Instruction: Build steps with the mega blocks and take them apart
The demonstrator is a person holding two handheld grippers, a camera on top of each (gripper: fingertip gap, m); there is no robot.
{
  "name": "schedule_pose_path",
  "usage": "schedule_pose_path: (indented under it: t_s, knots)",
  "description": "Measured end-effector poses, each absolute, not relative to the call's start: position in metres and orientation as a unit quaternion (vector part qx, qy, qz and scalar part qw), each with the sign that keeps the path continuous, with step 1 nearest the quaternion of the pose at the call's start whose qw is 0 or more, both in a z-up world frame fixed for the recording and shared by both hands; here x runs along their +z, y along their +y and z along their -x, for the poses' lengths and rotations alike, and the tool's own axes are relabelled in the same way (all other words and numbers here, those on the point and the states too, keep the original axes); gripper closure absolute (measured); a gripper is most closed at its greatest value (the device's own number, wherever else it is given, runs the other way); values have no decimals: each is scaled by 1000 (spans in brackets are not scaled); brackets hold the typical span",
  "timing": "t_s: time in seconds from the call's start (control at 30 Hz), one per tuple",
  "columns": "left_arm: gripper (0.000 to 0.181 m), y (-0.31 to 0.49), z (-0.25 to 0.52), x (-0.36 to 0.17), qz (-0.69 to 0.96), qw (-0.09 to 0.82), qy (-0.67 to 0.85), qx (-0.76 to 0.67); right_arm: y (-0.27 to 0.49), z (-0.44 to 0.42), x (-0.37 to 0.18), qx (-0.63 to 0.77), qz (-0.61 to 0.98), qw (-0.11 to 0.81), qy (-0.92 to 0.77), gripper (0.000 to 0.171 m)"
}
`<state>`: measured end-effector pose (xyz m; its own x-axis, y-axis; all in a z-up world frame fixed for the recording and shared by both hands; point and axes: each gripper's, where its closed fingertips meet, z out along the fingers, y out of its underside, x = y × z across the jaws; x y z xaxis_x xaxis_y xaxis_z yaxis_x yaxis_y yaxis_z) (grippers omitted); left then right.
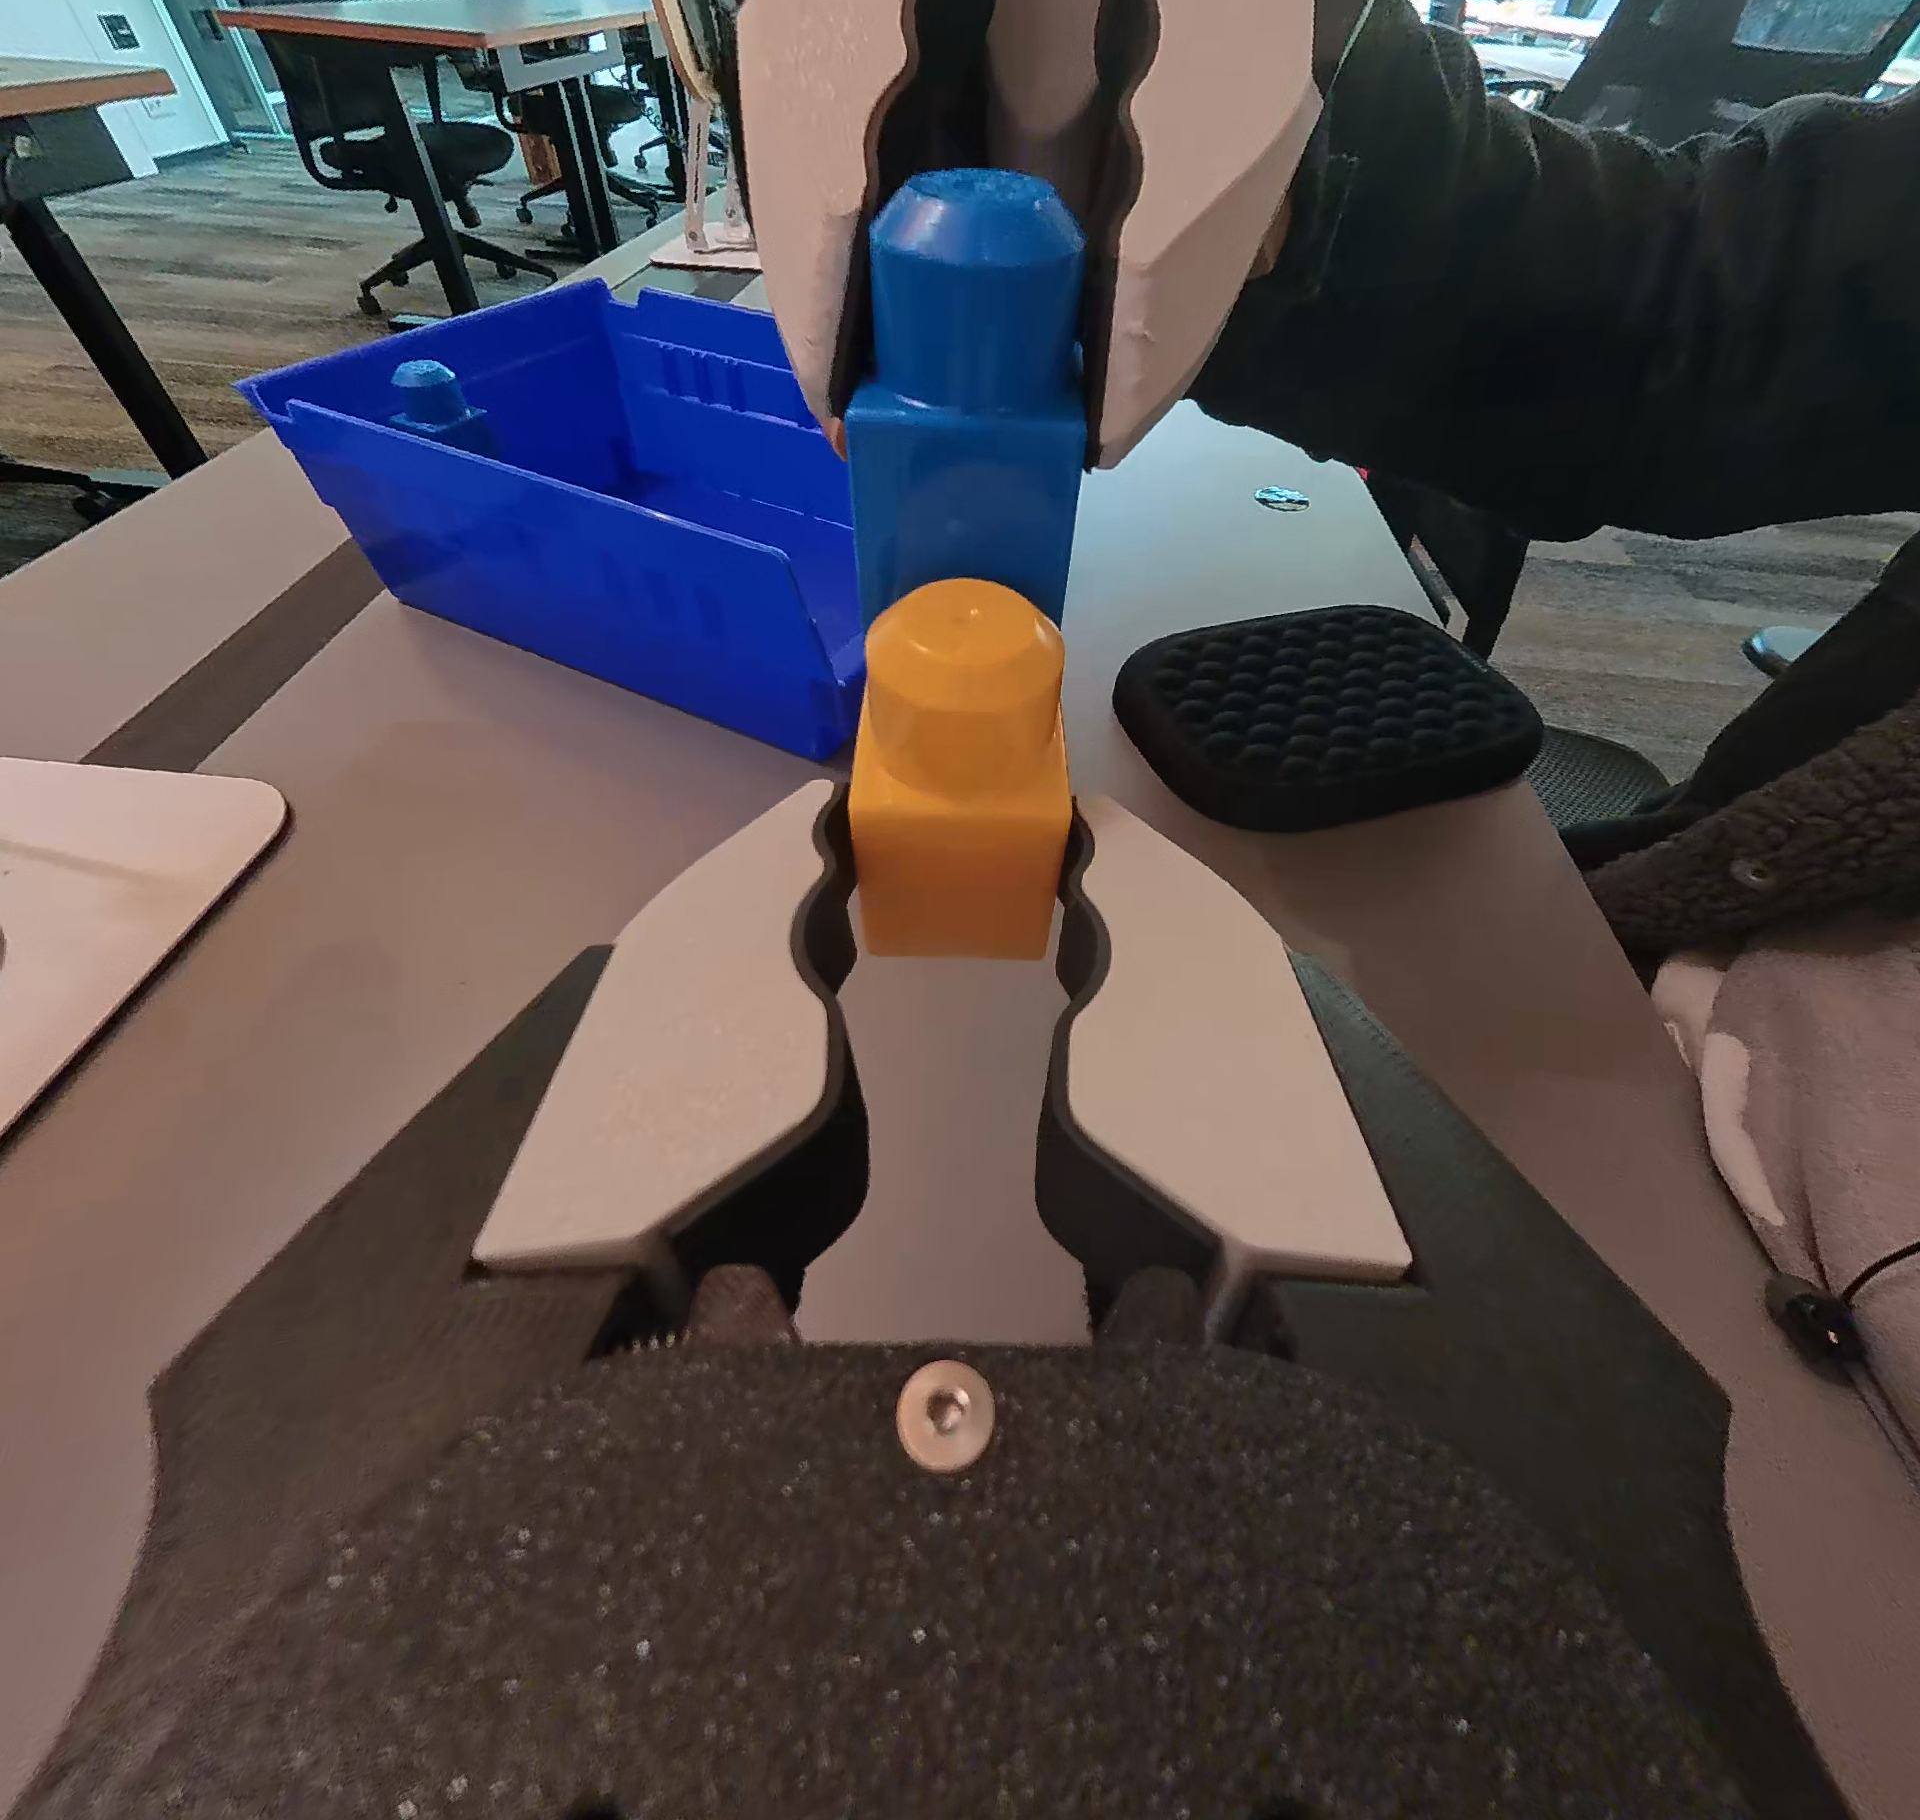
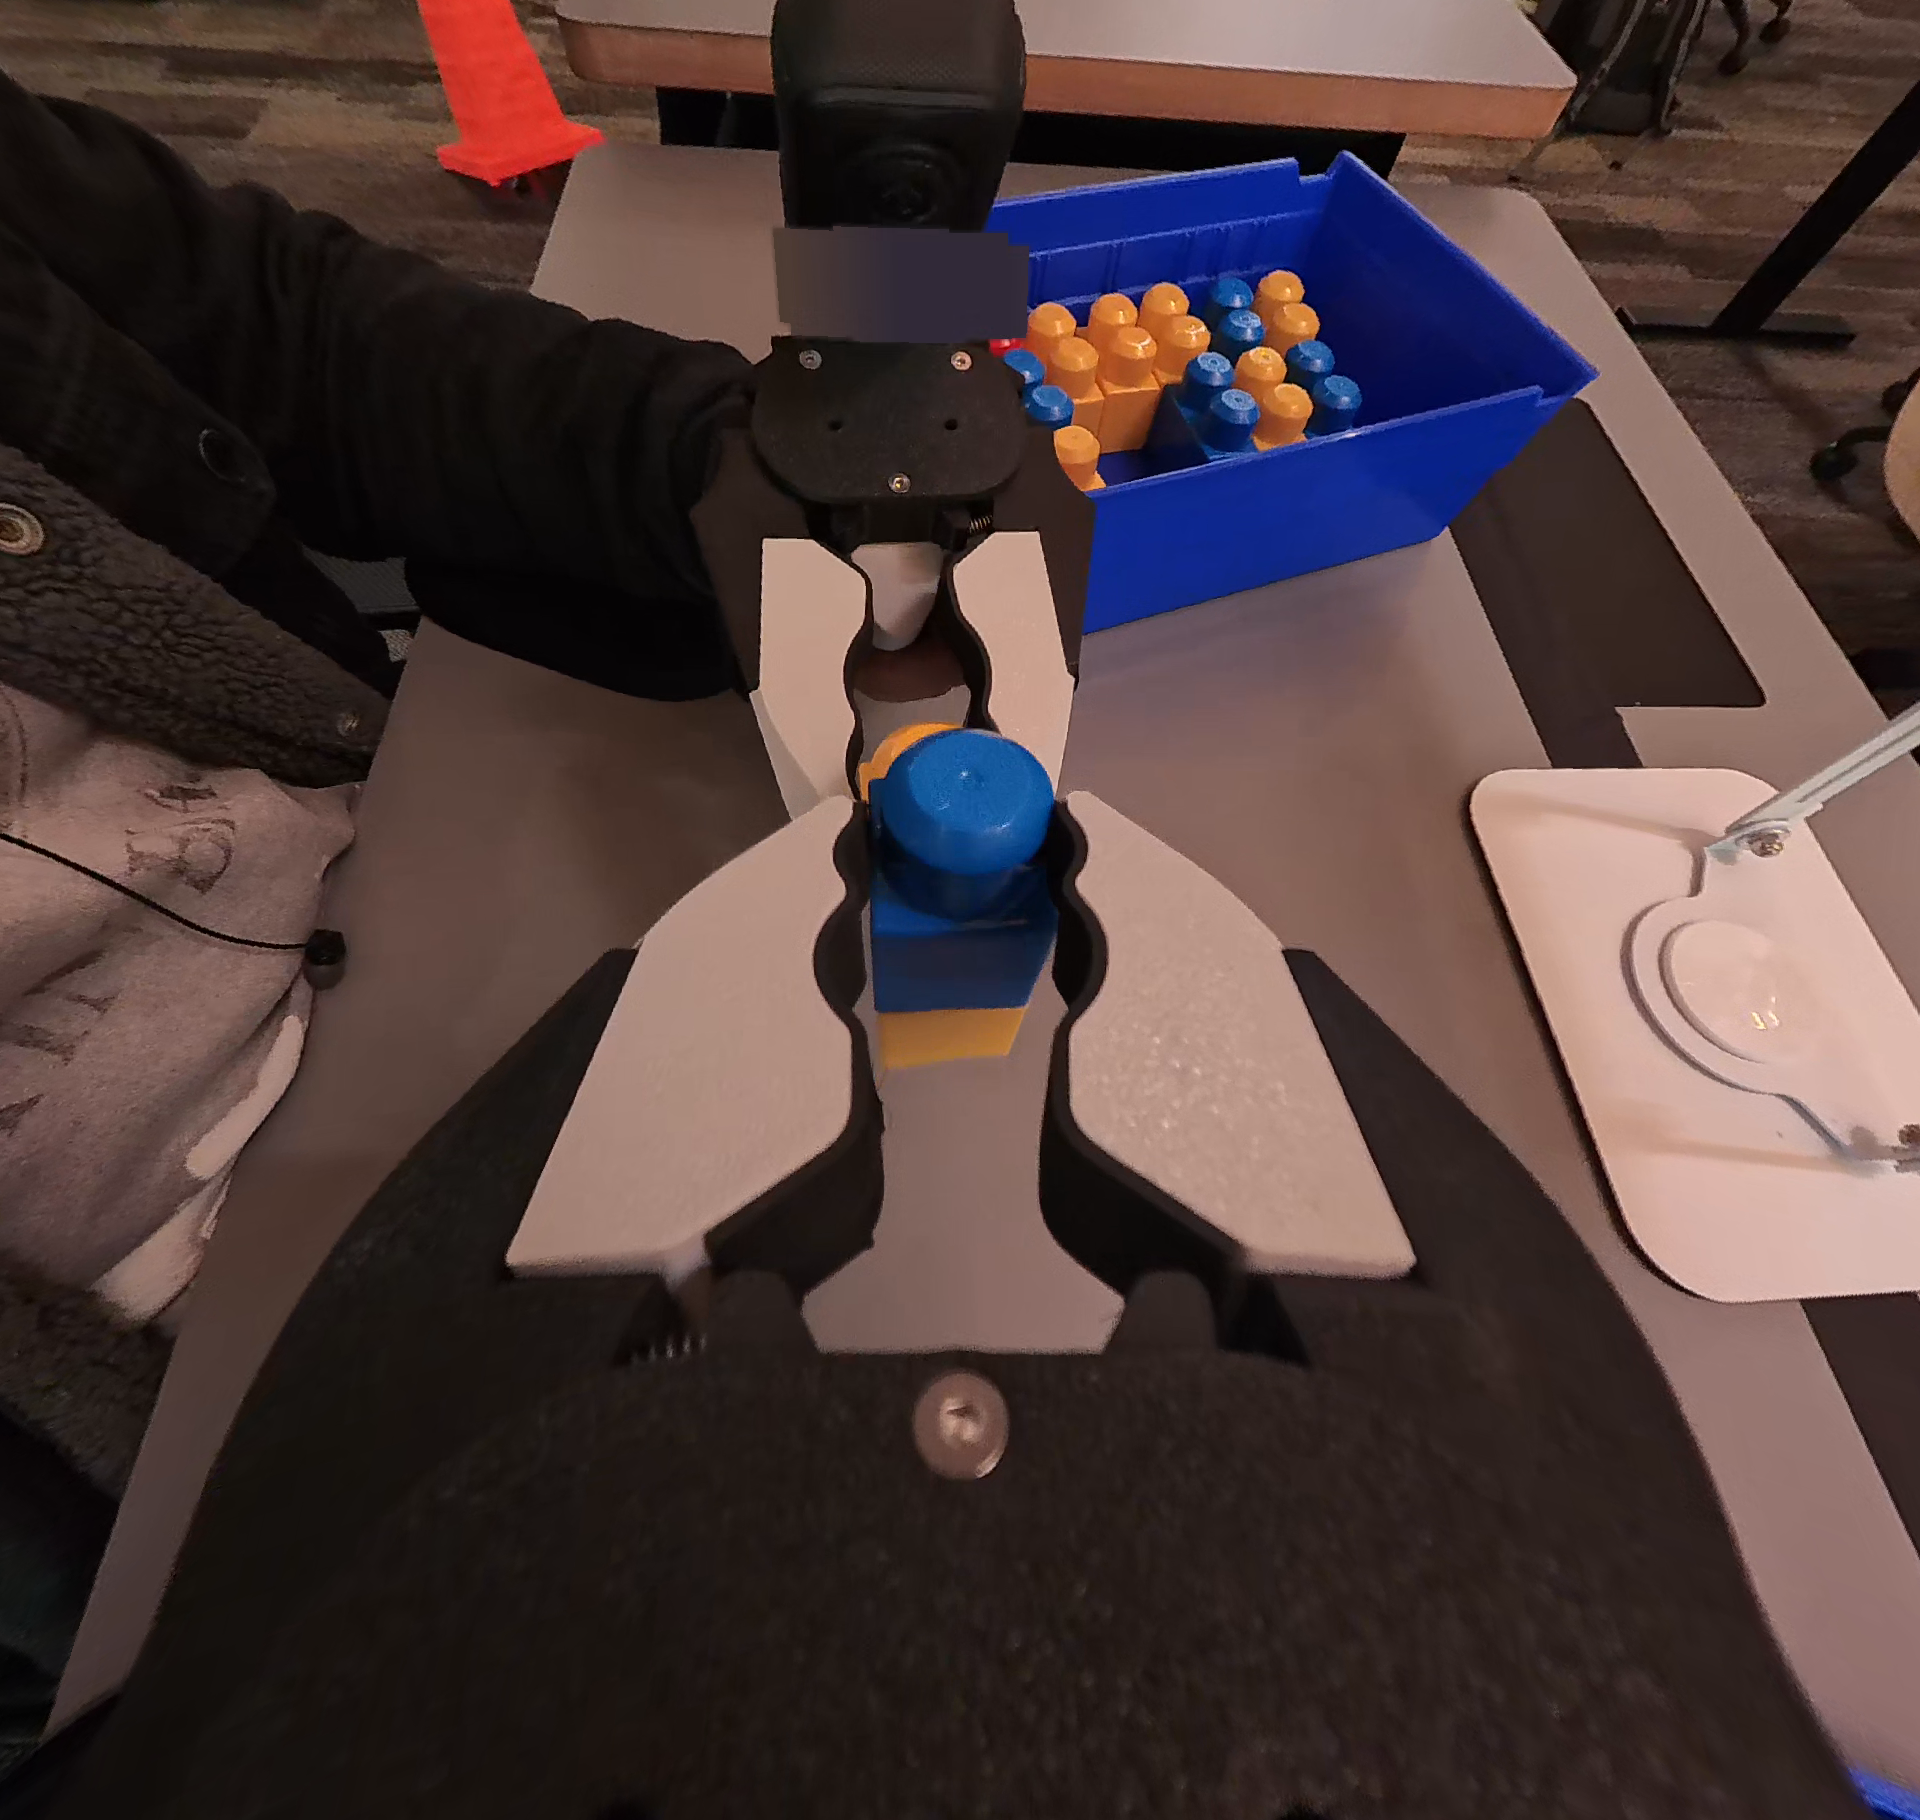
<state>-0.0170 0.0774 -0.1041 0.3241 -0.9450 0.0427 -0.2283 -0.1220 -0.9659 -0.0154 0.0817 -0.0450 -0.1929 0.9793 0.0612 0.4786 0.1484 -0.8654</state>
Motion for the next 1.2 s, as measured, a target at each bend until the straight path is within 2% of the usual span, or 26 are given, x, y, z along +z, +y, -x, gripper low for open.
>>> schedule_pose_path:
  t_s: [0.23, 0.33, 0.63, 0.83, 0.9, 1.2]
  knots:
    - [143, 79, 18, -105, 653, 489, 447, -366, 85, 12, -49, 344, 551, 327, -686, 138]
    - [143, 80, 19, -105, 654, 491, 448, -362, 83, 9, -50, 334, 554, 313, -696, 131]
    - [144, 81, 21, -107, 657, 489, 451, -355, 87, 3, -50, 302, 563, 307, -706, 131]
    - [144, 79, 18, -113, 659, 482, 463, -345, 90, -1, -48, 273, 565, 298, -720, 133]
    - [144, 80, 18, -113, 660, 482, 463, -344, 88, -2, -51, 262, 563, 284, -731, 142]
    - [144, 81, 17, -109, 651, 500, 463, -335, 88, -4, -49, 243, 562, 273, -742, 144]
